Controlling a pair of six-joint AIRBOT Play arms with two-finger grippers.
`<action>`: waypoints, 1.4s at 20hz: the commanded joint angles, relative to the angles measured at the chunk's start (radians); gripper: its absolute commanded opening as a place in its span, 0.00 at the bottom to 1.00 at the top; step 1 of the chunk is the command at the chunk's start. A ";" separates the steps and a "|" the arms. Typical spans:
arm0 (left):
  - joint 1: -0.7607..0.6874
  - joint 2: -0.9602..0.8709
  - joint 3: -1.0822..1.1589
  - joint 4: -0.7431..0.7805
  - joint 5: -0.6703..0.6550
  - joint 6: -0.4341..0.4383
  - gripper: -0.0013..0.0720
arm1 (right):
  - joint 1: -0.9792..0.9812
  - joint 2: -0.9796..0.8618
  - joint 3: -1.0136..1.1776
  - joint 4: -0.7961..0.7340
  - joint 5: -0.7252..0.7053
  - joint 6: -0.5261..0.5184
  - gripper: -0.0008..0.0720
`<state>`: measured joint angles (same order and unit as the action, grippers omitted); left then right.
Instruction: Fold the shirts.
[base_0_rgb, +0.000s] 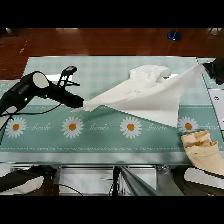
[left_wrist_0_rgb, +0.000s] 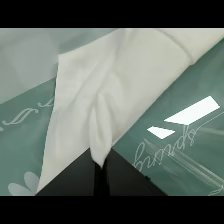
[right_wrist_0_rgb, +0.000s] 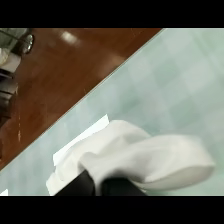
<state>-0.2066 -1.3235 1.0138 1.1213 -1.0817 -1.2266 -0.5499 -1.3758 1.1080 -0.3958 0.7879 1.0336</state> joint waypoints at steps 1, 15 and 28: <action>-0.001 0.000 0.000 -0.003 -0.012 0.000 0.05 | 0.024 -0.022 0.007 -0.032 0.058 0.006 0.45; 0.000 -0.001 0.000 -0.003 -0.012 0.004 0.05 | -0.121 0.094 -0.168 -0.830 0.589 0.212 0.61; 0.000 -0.001 0.000 -0.003 -0.012 0.004 0.05 | -0.119 0.089 -0.449 -0.521 0.457 0.124 0.67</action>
<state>-0.2066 -1.3235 1.0138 1.1179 -1.0935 -1.2228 -0.6685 -1.2861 0.6941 -0.9367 1.2736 1.1629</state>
